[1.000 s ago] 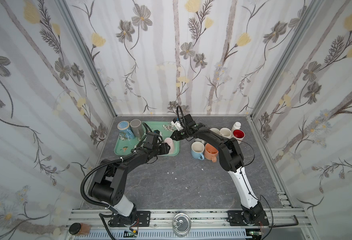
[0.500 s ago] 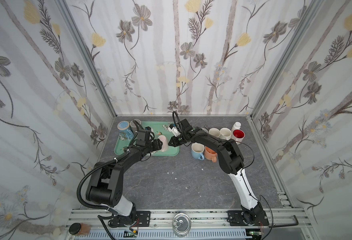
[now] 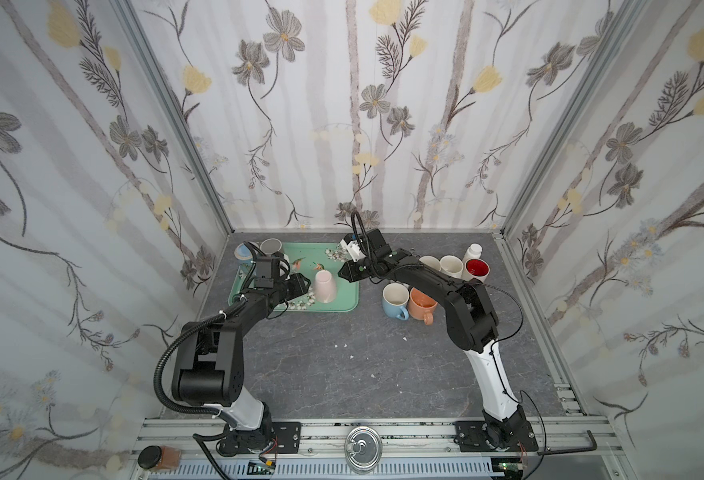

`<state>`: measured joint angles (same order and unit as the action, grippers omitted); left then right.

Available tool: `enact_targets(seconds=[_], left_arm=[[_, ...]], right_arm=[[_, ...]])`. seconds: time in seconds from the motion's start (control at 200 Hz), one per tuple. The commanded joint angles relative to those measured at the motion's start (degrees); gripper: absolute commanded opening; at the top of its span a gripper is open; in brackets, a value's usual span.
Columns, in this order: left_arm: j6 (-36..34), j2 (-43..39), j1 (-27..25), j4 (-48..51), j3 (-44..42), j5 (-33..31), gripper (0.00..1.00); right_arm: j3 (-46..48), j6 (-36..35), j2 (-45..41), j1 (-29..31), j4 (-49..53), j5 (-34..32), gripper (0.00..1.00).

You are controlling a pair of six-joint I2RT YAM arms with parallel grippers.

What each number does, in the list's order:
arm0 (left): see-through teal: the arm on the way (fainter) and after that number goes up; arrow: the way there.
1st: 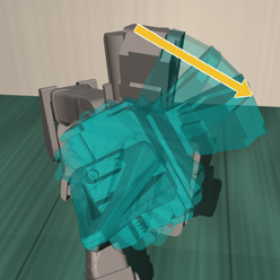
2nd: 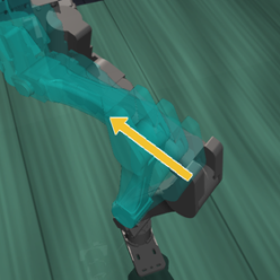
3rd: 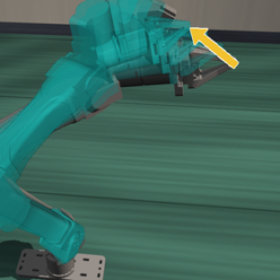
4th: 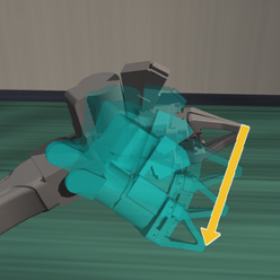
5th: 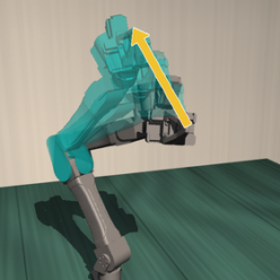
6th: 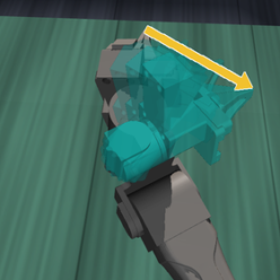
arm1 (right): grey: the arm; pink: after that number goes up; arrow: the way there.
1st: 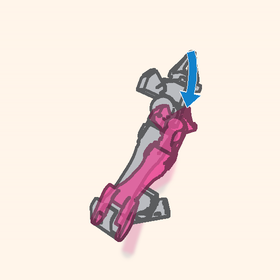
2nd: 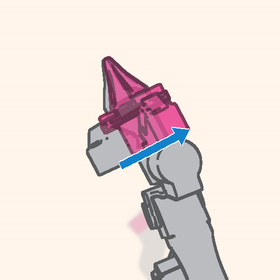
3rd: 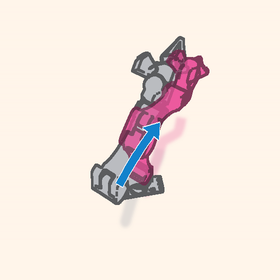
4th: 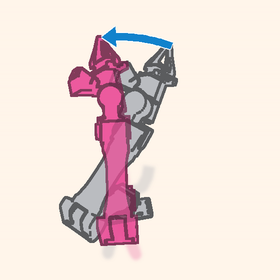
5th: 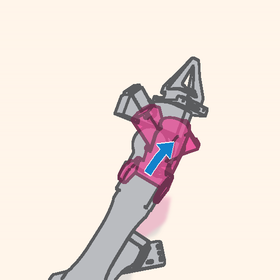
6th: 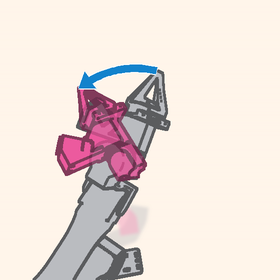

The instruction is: Turn the mug right side up

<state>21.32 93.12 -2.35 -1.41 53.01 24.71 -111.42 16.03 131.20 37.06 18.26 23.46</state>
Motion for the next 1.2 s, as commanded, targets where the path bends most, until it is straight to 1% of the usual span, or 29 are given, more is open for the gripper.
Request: enact_targets(seconds=[0.0, 0.1, 0.19, 0.255, 0.365, 0.465, 0.495, 0.614, 0.964, 1.104, 1.194], left_arm=[[2.12, 2.87, 0.57, -3.6, 2.16, 6.39, 0.43], [3.18, 6.68, 0.59, -5.5, 4.45, 10.21, 0.38], [2.95, 11.22, 0.5, -4.37, 8.8, 12.89, 0.34], [2.13, 14.49, 0.49, -2.21, 12.47, 13.9, 0.31], [-0.09, 19.42, 0.25, 2.16, 18.24, 16.06, 0.3], [-2.17, 22.32, -0.6, 5.56, 20.73, 17.5, 0.28], [-2.61, 22.9, -1.1, 6.46, 22.97, 17.56, 0.28], [-3.82, 24.44, -3.01, 8.24, 24.32, 17.94, 0.28], [-4.11, 29.05, -8.22, 11.29, 31.09, 18.24, 0.28], [-3.49, 30.48, -9.12, 12.68, 34.43, 16.27, 0.3], [-3.48, 30.88, -9.07, 13.64, 36.41, 14.38, 0.35]], right_arm=[[-2.28, 0.7, 1.5, 0.05, -0.6, -1.45, 0.23], [-5.9, 1.29, 3.26, -0.5, -0.42, -2.37, 0.23], [-8.26, 2.64, 4.33, -0.86, -0.11, -2.29, 0.22], [-8.29, 3.38, 4.33, -0.82, 0.2, -2.28, 0.21], [-7.79, 3.26, 4.12, -0.18, 2.83, -2.75, 0.19], [-4.5, 2.43, 2.88, 0.95, 3.61, -4.16, 0.19], [-2.93, 2.35, 2.27, 1.34, 3.03, -4.39, 0.18], [1.96, 2.58, -0.15, 2.48, 1.08, -5.22, 0.17], [6.27, 3.17, -3.62, 4.48, -0.28, -7.53, 0.18], [6.43, 4.62, -3.85, 4.34, -0.55, -8.78, 0.18], [6.64, 6.2, -4.01, 3.44, -0.44, -9.14, 0.18]])
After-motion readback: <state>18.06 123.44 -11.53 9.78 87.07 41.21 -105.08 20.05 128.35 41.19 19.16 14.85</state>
